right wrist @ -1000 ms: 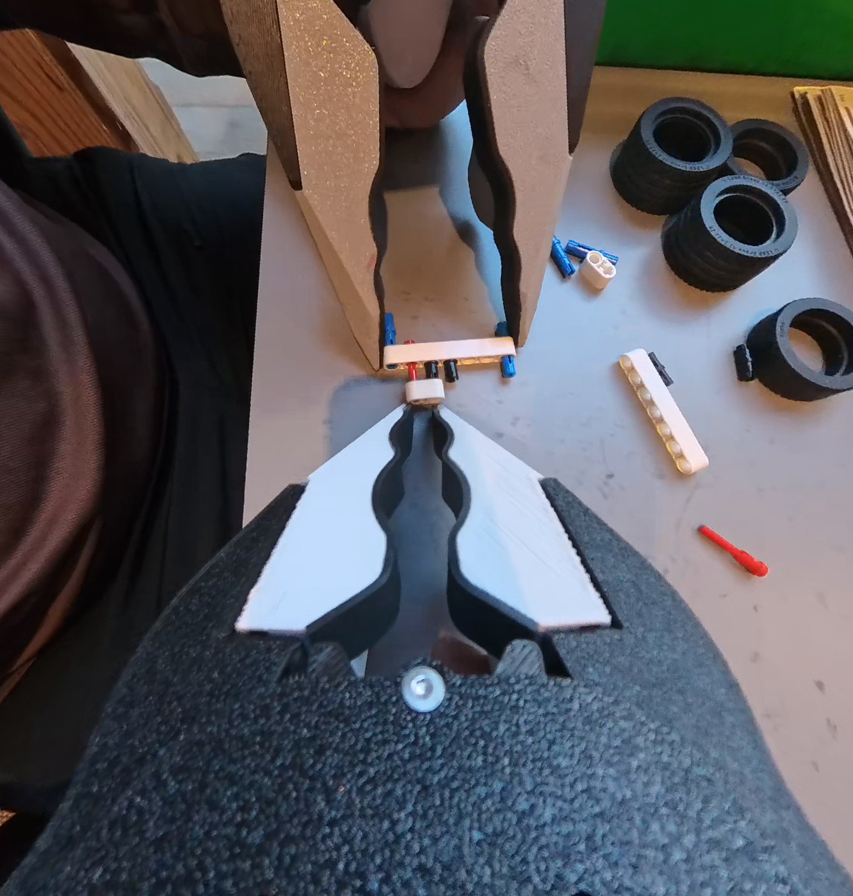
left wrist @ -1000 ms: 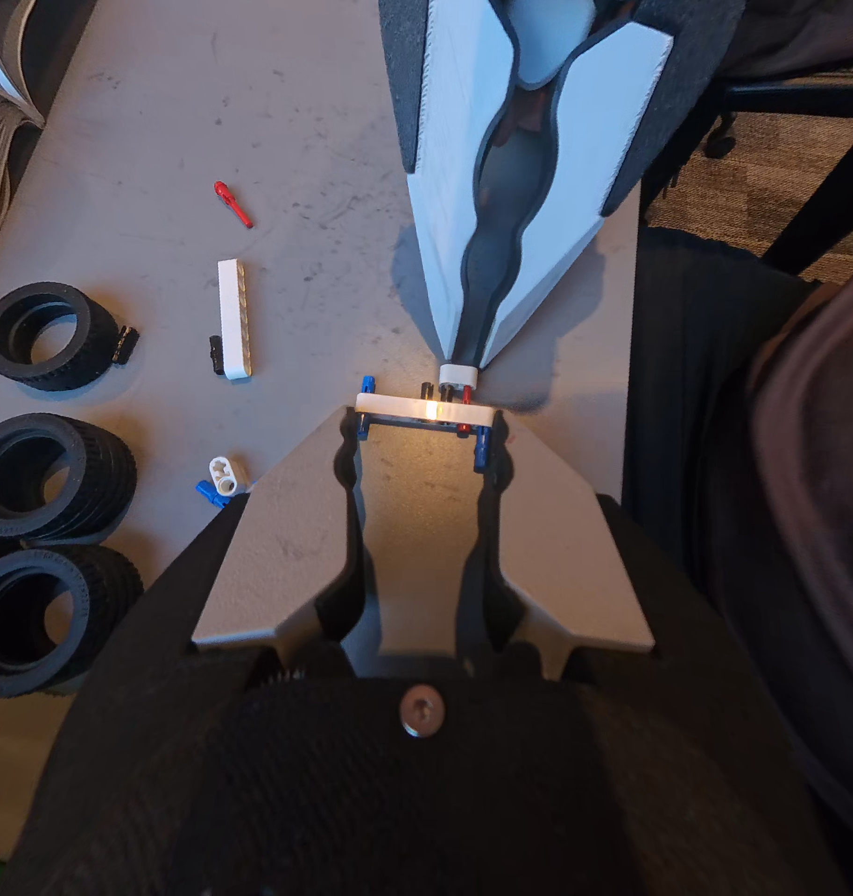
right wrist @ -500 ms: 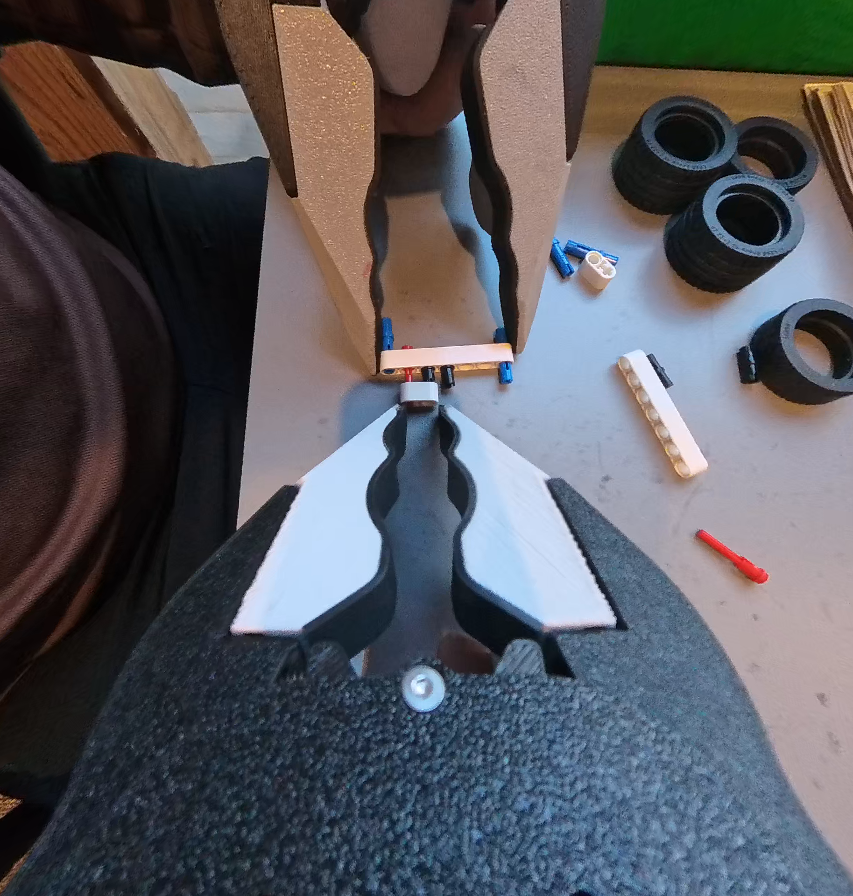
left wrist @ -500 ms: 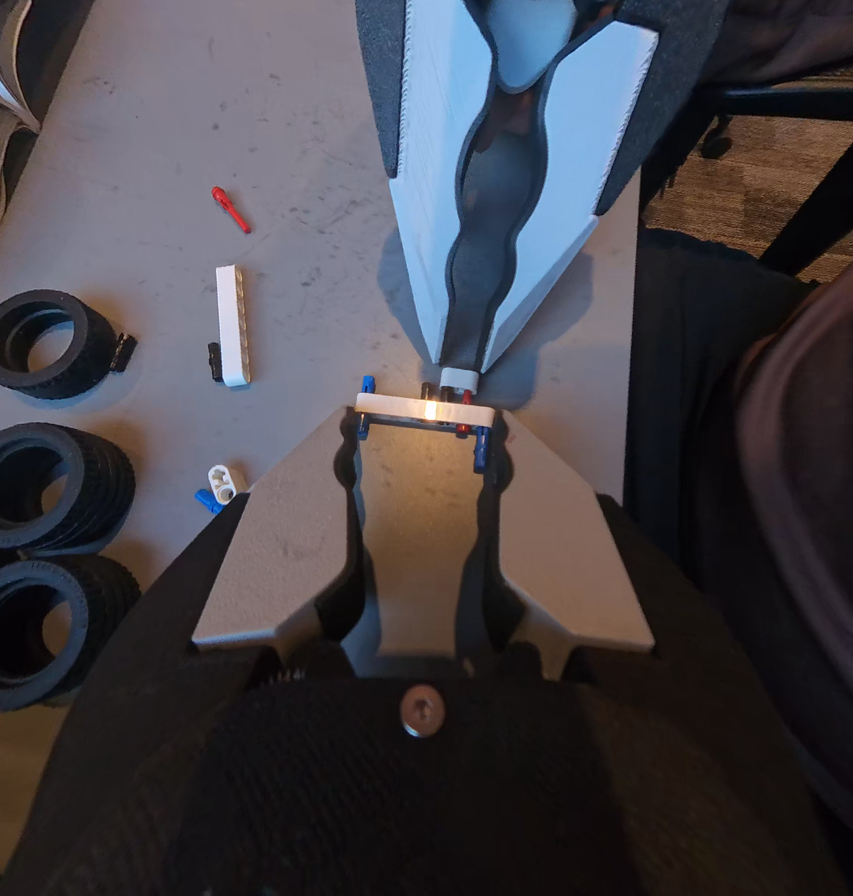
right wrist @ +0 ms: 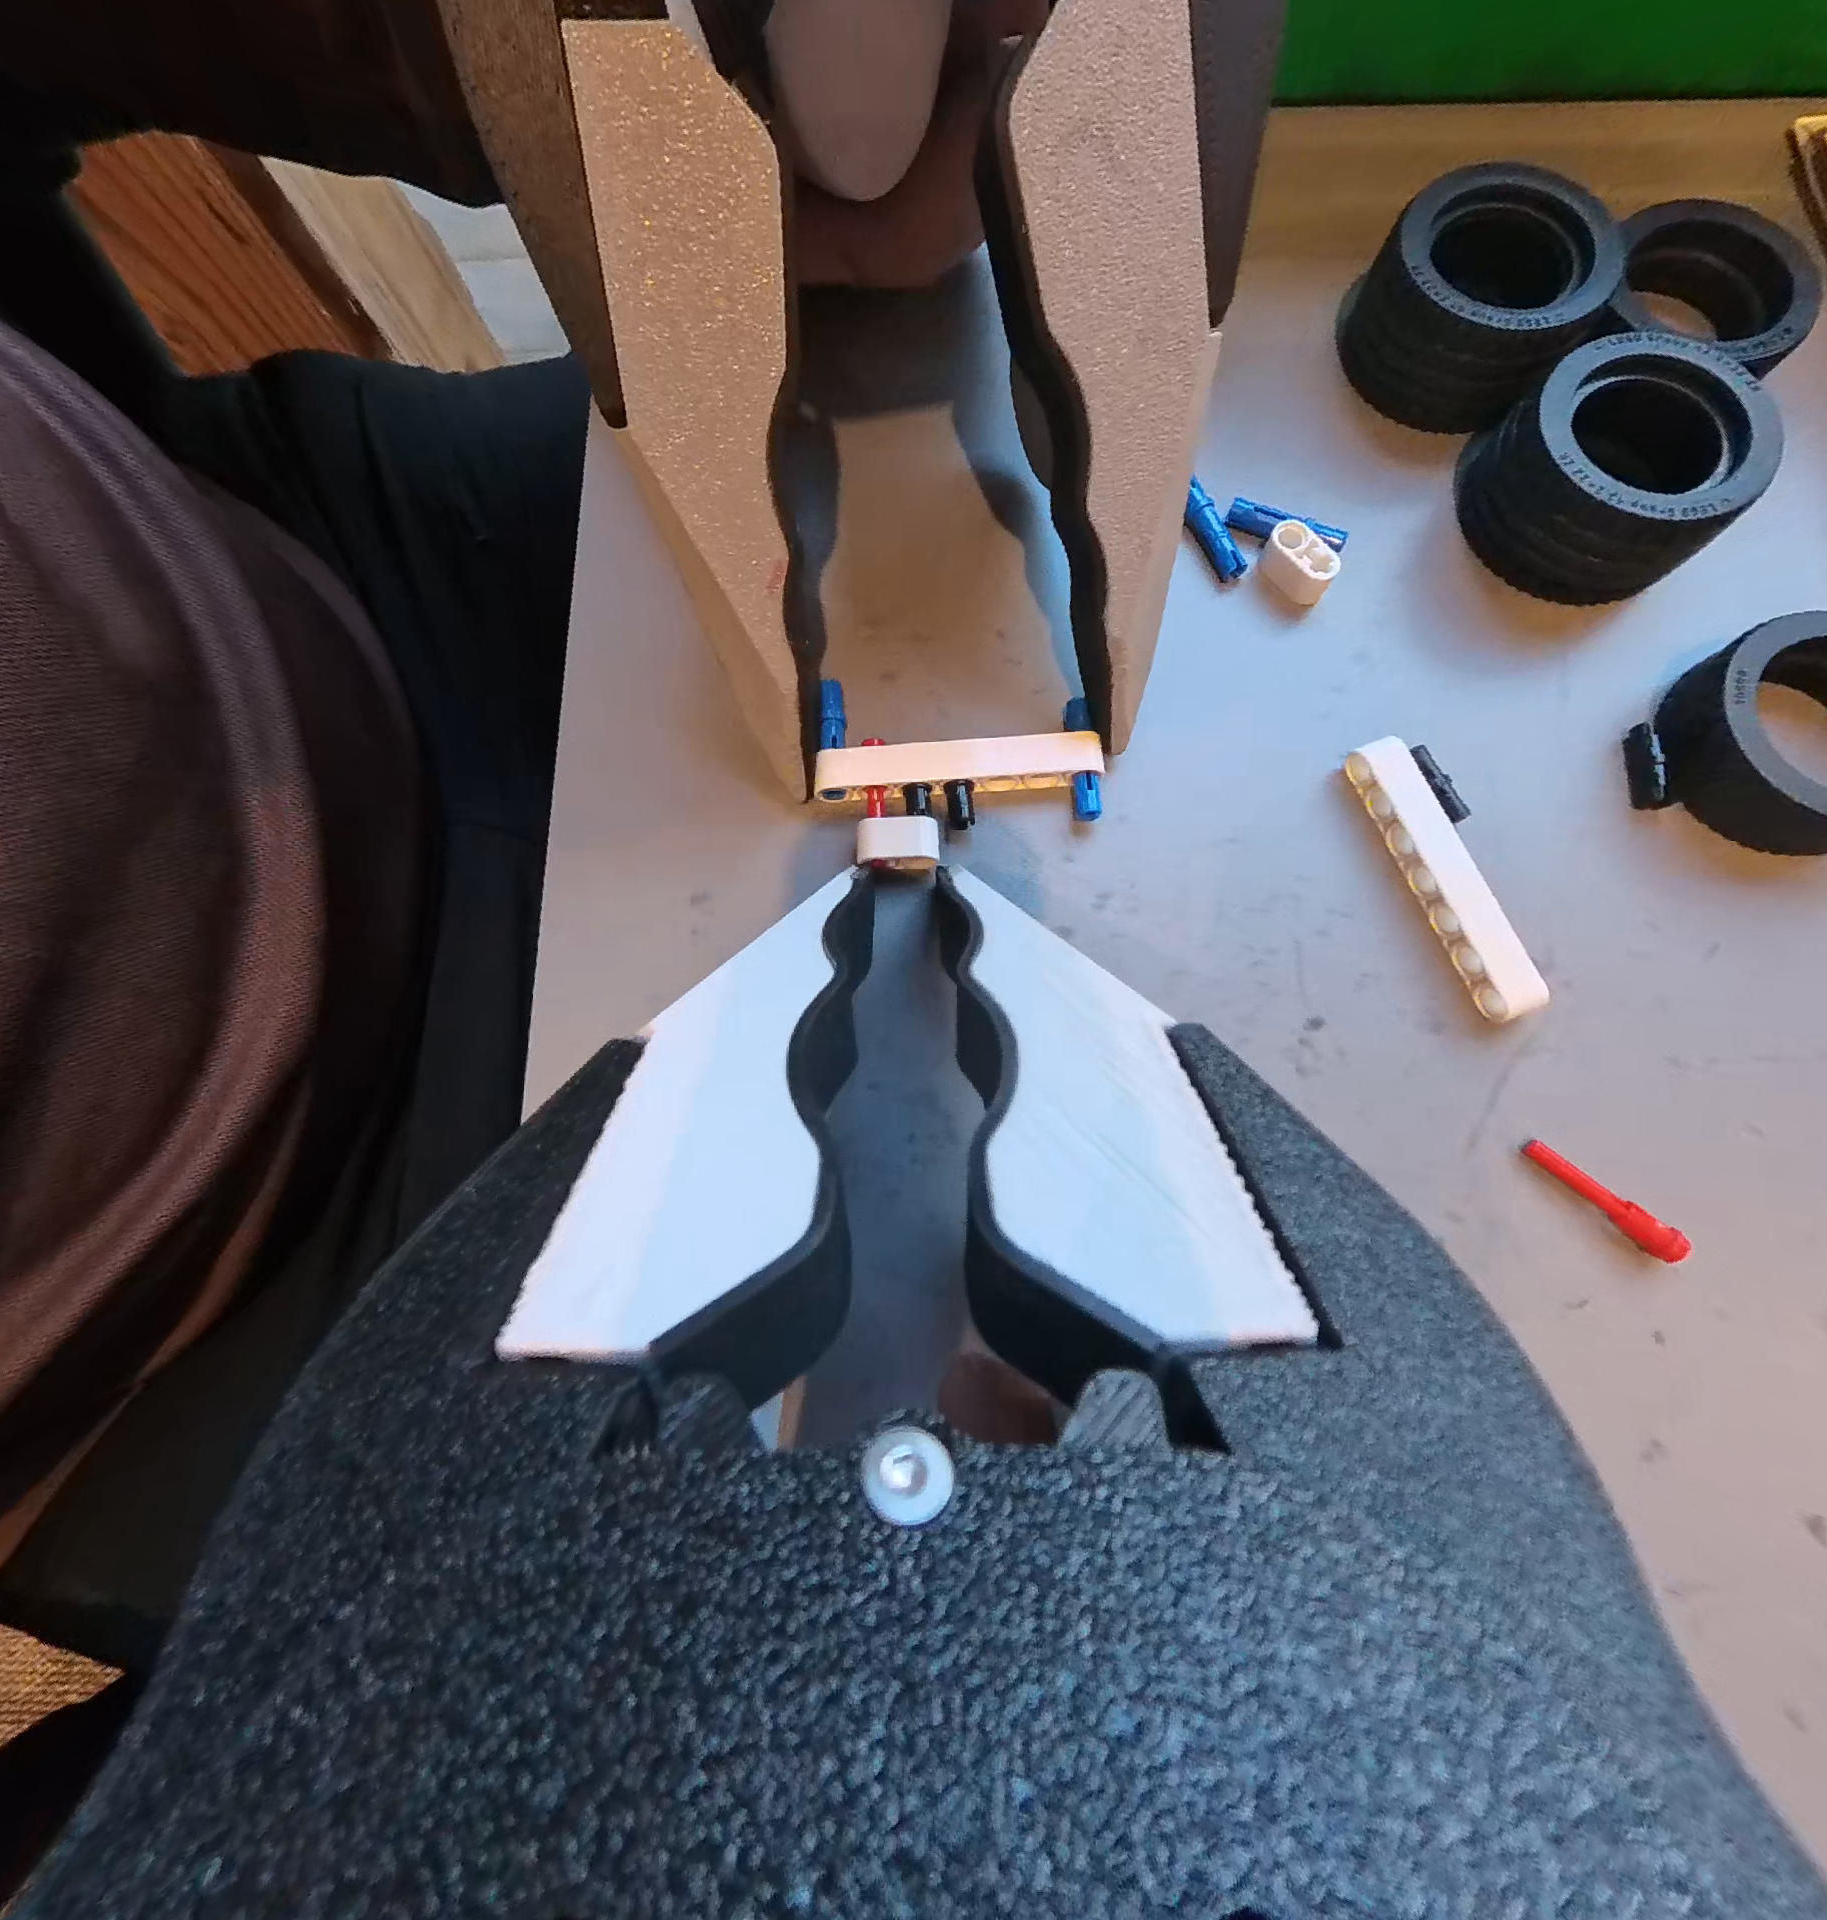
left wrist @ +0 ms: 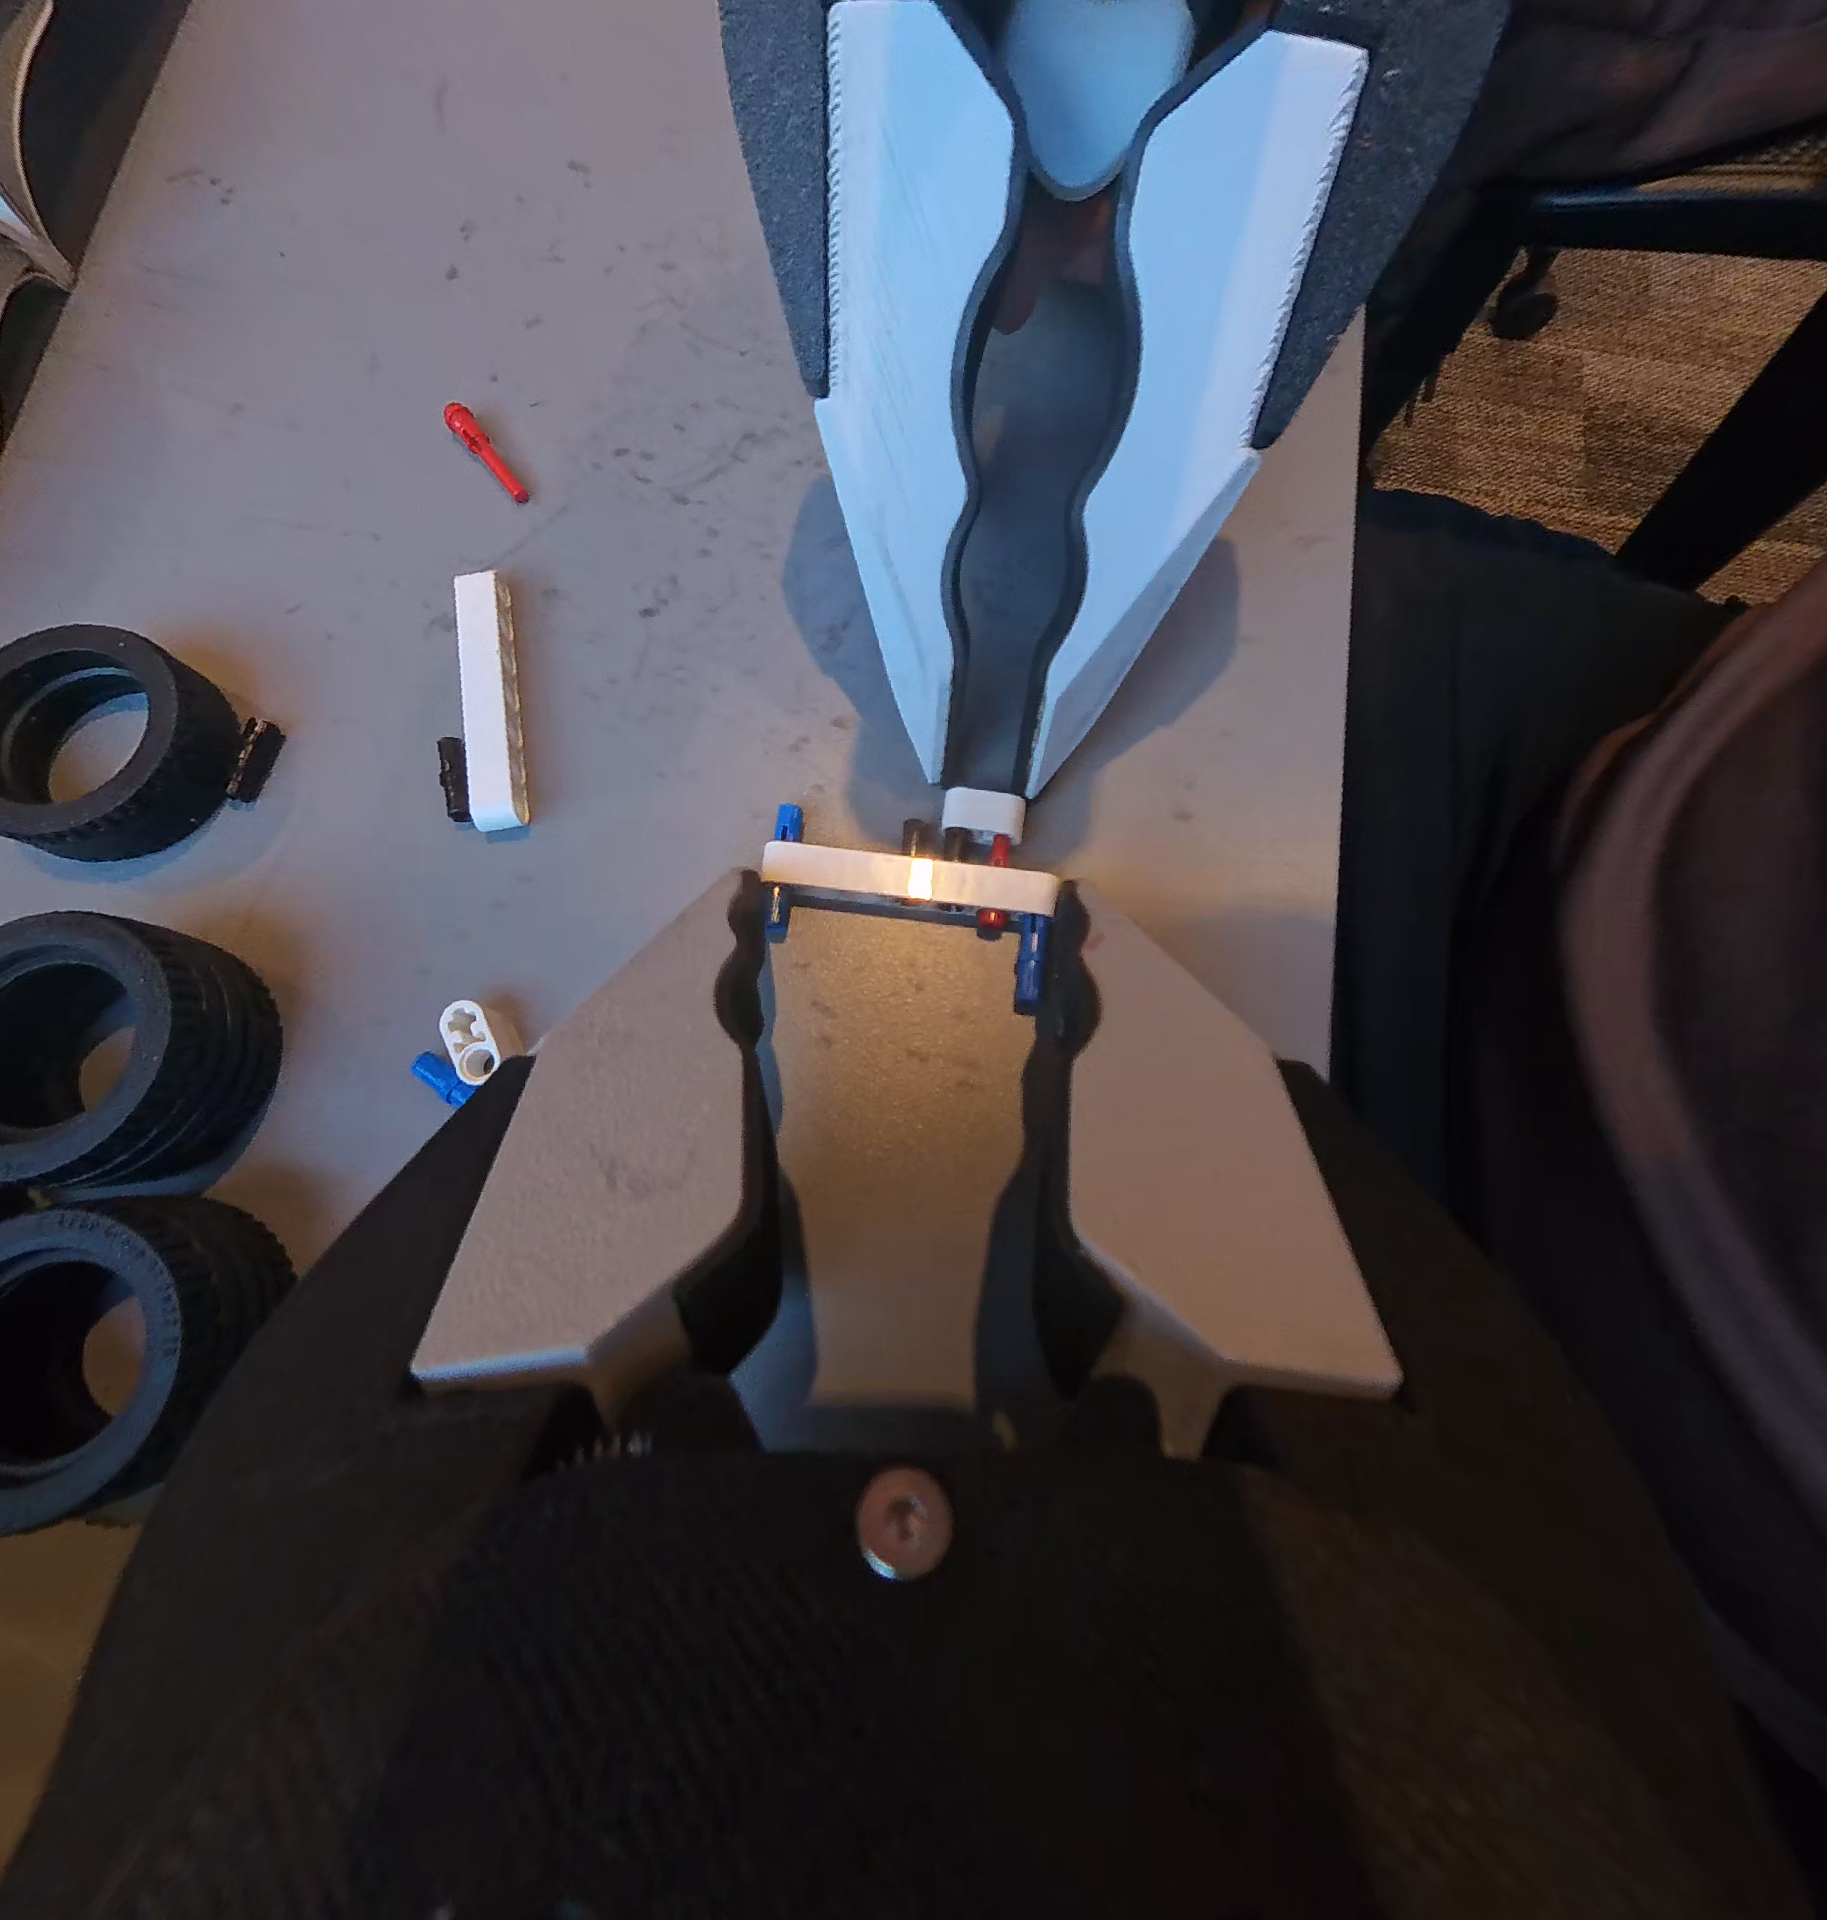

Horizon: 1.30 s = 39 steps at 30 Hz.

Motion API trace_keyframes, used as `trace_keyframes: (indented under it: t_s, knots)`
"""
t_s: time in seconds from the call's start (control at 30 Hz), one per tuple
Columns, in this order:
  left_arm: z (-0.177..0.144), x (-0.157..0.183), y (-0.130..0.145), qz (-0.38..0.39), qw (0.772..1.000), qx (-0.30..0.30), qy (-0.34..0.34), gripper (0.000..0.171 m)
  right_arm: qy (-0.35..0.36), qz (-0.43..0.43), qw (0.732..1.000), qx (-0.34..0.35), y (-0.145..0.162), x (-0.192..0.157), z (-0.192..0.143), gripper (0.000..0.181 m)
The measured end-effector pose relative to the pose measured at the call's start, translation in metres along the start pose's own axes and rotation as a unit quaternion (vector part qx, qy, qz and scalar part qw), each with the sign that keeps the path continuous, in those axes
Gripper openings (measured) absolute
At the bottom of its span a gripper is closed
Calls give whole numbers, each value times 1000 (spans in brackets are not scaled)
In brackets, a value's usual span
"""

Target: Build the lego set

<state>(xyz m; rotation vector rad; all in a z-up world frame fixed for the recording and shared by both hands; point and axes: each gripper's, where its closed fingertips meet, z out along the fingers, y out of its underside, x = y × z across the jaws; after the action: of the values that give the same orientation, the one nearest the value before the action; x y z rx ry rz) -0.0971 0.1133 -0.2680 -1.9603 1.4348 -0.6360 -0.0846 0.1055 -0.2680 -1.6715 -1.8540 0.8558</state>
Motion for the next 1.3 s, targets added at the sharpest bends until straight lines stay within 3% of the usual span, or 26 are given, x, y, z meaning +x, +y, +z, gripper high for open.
trace_keyframes:
  t_s: [0.23, 0.33, 0.8, 1.3]
  knots:
    - [0, 0, 0, 3, 1000, 0, -2, 54, 4, -3, 1000, 0, 0, 0, 0, 11]
    - [0, 1, 0, 4, 1000, -1, 3, 54, -2, -18, 1000, -1, -1, -7, 1, 1]
    - [-1, 4, 1, 20, 1000, 0, 19, 54, -12, 20, 1000, -1, -1, -6, 1, 5]
    - [-1, 4, 1, 19, 1000, 0, 21, 54, -13, 7, 1000, -1, -1, -9, 1, 0]
